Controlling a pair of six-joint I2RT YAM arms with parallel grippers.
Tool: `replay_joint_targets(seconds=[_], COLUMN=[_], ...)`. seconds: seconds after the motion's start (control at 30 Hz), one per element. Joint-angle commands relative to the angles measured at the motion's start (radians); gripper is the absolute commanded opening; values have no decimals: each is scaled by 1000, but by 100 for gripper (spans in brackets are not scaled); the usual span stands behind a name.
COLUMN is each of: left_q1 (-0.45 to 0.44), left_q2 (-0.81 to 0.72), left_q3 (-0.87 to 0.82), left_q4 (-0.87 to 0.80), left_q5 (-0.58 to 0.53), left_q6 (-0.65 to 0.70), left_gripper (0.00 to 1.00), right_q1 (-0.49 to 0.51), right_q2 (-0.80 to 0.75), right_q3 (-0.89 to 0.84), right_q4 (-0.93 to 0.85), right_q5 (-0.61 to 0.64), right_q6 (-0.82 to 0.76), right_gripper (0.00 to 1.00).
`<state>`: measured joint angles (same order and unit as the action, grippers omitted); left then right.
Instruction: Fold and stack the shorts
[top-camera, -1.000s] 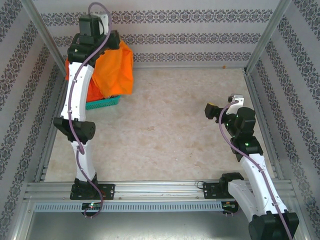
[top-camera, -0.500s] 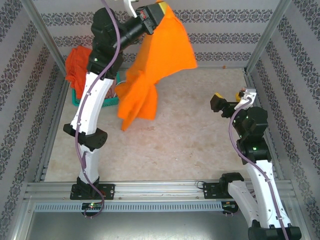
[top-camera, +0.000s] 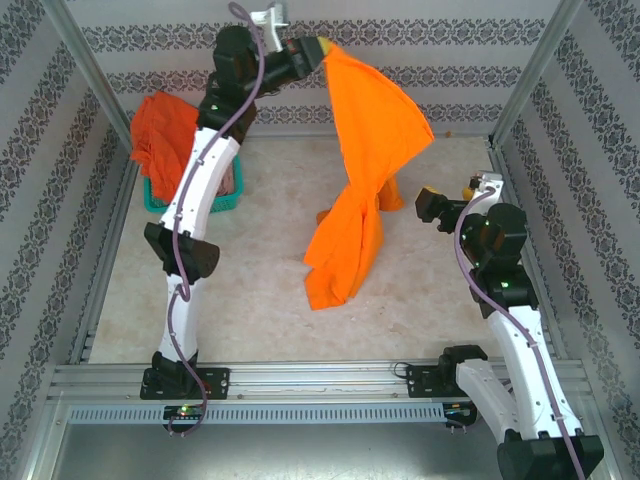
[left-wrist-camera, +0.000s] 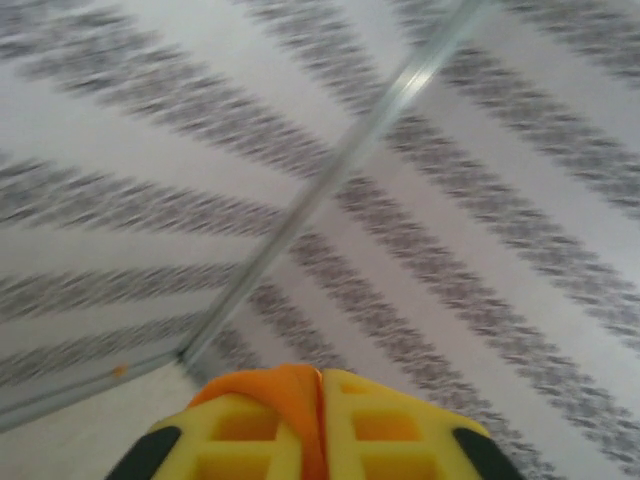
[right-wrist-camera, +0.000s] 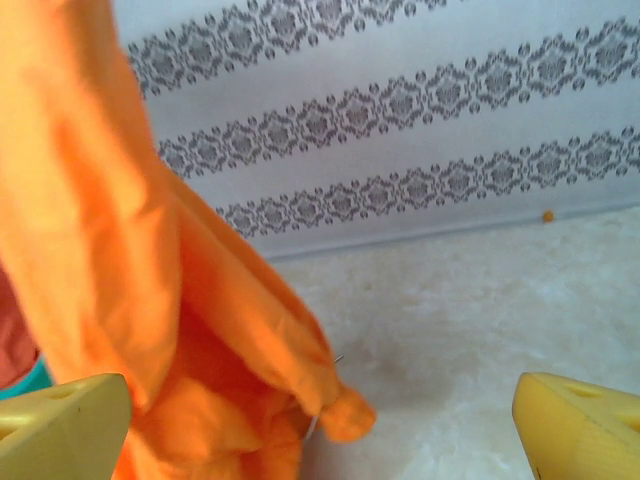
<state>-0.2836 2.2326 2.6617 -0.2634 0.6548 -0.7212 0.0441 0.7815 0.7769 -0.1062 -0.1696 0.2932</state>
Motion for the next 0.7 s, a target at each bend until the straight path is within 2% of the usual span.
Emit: replay_joint_targets(seconds=[0.0, 0.03, 0.1, 0.13, 0.2, 0.33, 0.47, 0.57, 0.67], left_q1=[56, 54, 52, 53, 42, -32, -142, -211, -284], left_q2=[-49, -70, -117, -139, -217, -433, -626, -698, -689], left_q3=[-54, -79, -140, -174, -303, -692, -1094, -1337, -1475], left_q4=[-234, -299, -374, -393, -386, -252, -72, 48, 88], left_q5=[-39, -98, -184, -209, -227, -298, -325, -315, -341], left_q6=[271, 362, 443, 457, 486, 531, 476, 403, 386], left_gripper=[36, 44, 70, 78, 87, 93, 95, 93, 92], right_q1=[11, 11, 13, 15, 24, 34, 36, 38, 43], right_q2=[54, 84, 138, 158, 197, 257, 315, 346, 372], right_q3=[-21, -17, -4, 2, 17, 35, 60, 65, 61], right_q4=[-40, -50, -69, -79, -101, -136, -182, -192, -191], right_q5=[-31, -42, -67, -74, -77, -59, -48, -67, -91], right_q6=[25, 29, 40, 43, 43, 42, 47, 50, 56], right_gripper=[97, 98, 98, 98, 98, 98, 98, 98, 97])
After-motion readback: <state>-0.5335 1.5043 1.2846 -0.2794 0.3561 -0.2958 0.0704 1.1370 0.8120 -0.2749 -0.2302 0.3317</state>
